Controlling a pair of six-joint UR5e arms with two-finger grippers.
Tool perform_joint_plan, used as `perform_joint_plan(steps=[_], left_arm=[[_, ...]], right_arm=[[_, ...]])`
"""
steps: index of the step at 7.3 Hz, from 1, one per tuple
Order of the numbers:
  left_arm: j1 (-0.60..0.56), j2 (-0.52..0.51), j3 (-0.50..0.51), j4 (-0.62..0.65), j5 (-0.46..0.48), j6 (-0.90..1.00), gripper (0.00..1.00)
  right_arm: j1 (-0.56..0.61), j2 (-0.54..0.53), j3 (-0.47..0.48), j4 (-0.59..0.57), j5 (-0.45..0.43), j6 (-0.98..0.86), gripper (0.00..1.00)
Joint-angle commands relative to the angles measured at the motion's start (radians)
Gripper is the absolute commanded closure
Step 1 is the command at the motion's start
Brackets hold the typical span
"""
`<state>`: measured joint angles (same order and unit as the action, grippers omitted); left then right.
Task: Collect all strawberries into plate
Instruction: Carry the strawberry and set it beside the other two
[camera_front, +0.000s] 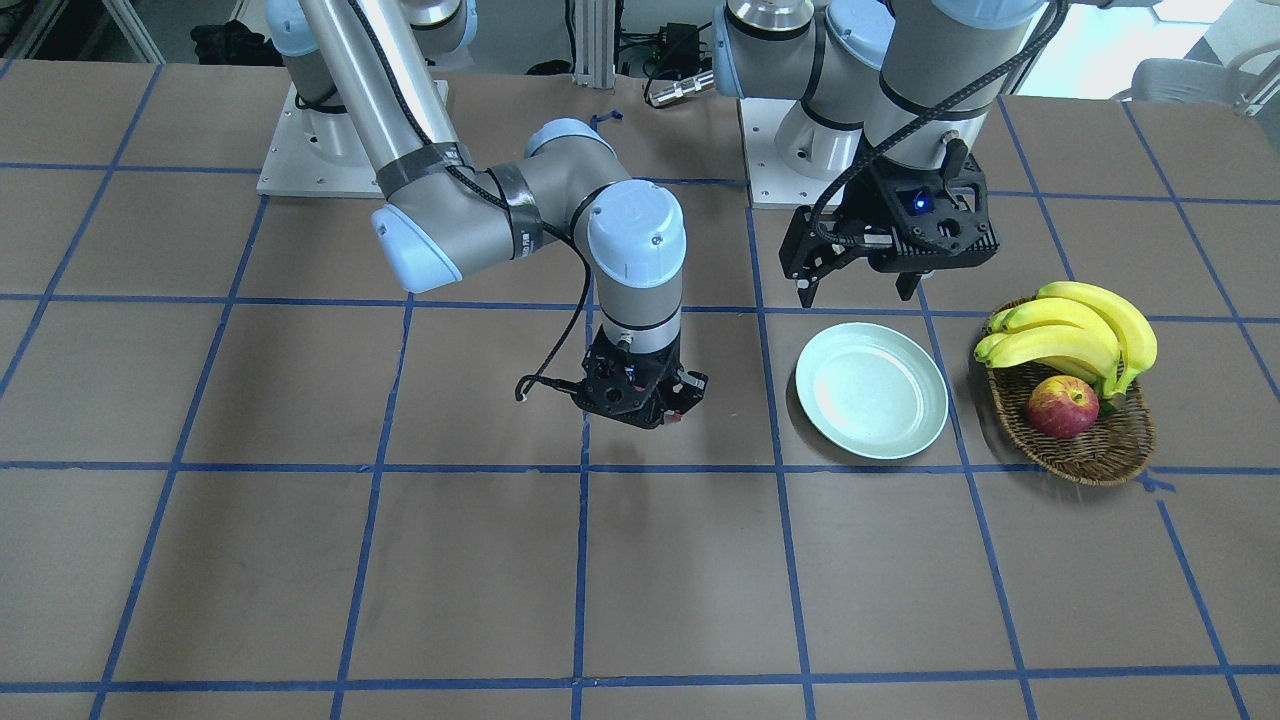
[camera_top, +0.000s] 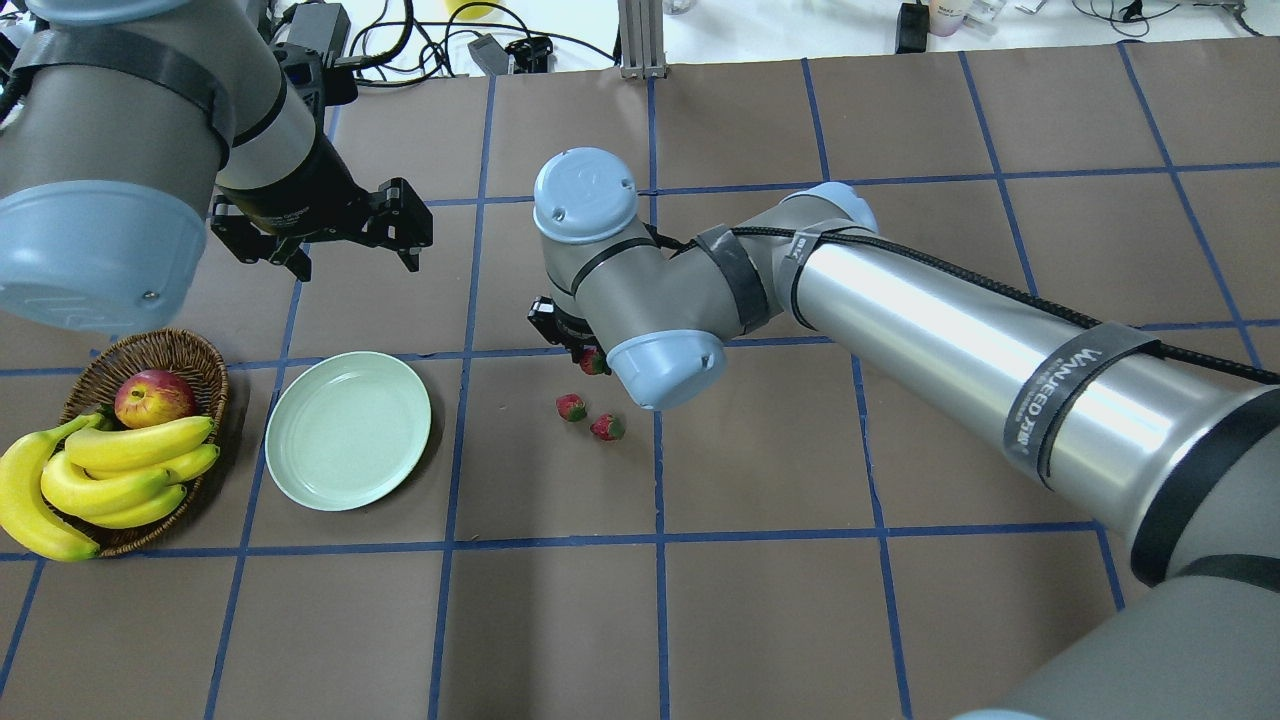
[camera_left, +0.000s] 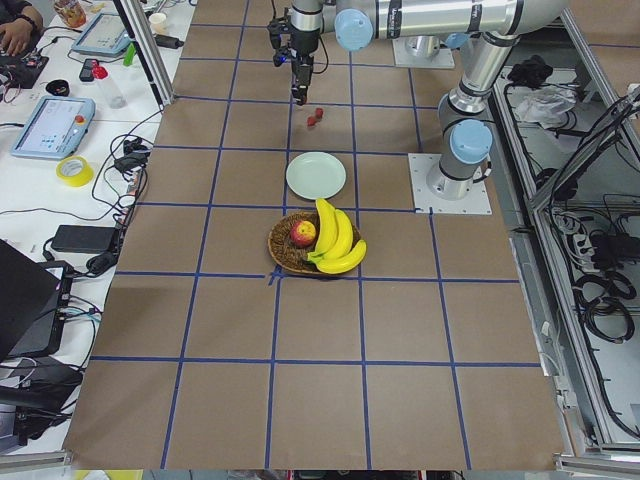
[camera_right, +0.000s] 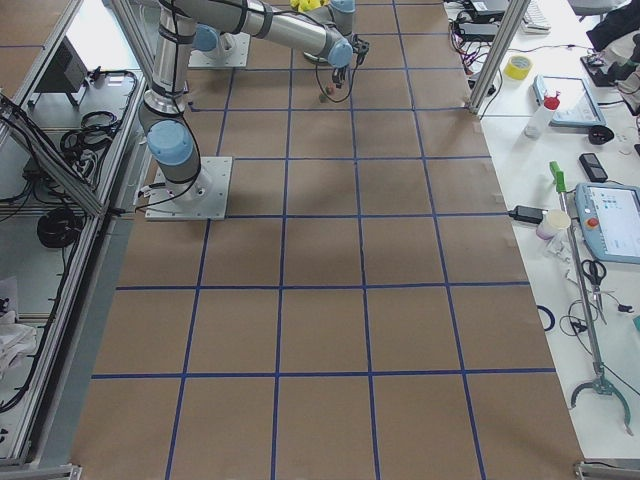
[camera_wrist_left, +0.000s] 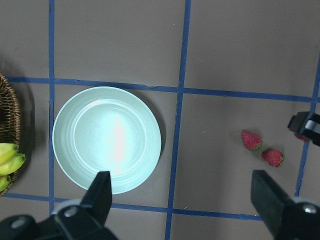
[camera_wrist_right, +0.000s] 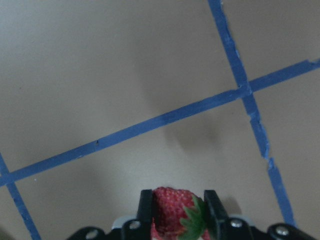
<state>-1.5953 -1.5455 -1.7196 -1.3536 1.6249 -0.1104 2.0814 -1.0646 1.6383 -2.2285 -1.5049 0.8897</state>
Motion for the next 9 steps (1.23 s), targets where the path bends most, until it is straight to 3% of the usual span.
perform_joint_plan(steps=[1,3,5,6,8,9], left_arm=[[0.000,-0.001,0.000,0.002,0.000,0.000,0.00],[0.000,-0.001,0.000,0.002,0.000,0.000,0.00],[0.000,-0.001,0.002,-0.001,0.001,0.001,0.00],[0.000,-0.001,0.002,-0.001,0.003,0.005,0.00],[-0.002,0.001,0.000,-0.021,0.003,0.008,0.00],[-0.002,-0.016,-0.002,-0.007,0.000,0.018,0.00]], right_arm=[[0.046,0.015,-0.026,-0.010,0.017,0.134,0.89],[0.052,0.040,-0.025,0.004,0.086,0.259,0.85],[0.095,0.061,-0.028,0.003,0.084,0.259,0.83],[0.098,0.063,-0.020,0.004,0.083,0.259,0.75],[0.098,0.064,0.003,0.003,0.071,0.256,0.00],[0.098,0.063,0.005,0.004,0.077,0.256,0.00]])
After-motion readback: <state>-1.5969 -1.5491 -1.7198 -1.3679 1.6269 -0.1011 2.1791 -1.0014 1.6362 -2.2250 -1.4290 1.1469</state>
